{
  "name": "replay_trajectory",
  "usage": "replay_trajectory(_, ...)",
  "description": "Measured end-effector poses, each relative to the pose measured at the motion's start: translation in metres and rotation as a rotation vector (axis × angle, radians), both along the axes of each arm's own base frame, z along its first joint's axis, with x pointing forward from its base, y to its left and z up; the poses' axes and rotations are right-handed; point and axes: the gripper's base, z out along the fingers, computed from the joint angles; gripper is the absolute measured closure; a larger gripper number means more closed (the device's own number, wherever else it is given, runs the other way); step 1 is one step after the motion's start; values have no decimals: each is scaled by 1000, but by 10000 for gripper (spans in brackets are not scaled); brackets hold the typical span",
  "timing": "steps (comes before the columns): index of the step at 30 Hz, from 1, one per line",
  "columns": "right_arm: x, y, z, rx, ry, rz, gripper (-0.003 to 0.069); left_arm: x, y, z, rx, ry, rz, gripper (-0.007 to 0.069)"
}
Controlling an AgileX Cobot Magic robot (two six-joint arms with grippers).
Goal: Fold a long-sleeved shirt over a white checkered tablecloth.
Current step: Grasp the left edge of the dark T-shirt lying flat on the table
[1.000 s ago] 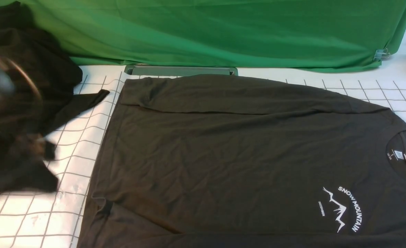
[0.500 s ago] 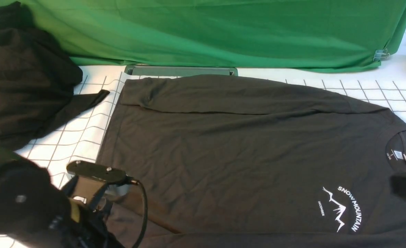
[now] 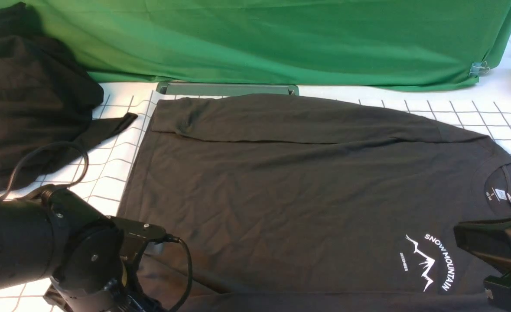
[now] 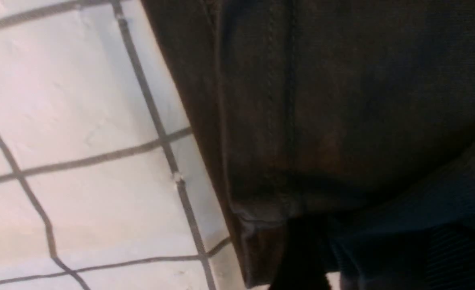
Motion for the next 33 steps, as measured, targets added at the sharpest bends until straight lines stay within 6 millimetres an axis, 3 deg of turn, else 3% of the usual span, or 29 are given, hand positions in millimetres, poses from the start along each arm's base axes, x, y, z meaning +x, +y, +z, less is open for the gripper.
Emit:
replay_trajectory(3,0,0,1,4,-6,-1,656,1,0,0,6,-11,-8,132)
replay_trajectory(8,0,0,1,5,-6,-1,656,3,-1,0,-8,-30,-11,127)
replay_trajectory(12,0,0,1,10,-3,-5,656,2,-2,0,-25,-21,0,199)
replay_trajectory(21,1,1,2,17,-14,-7,656,-9,2,-1,30,104,-29,578)
replay_trajectory(28,1,1,2,21,-21,-8,656,-18,-2,0,-20,191,-52,613)
replay_trajectory(33,1,1,2,21,-21,-8,656,-24,-2,18,-83,165,-55,614)
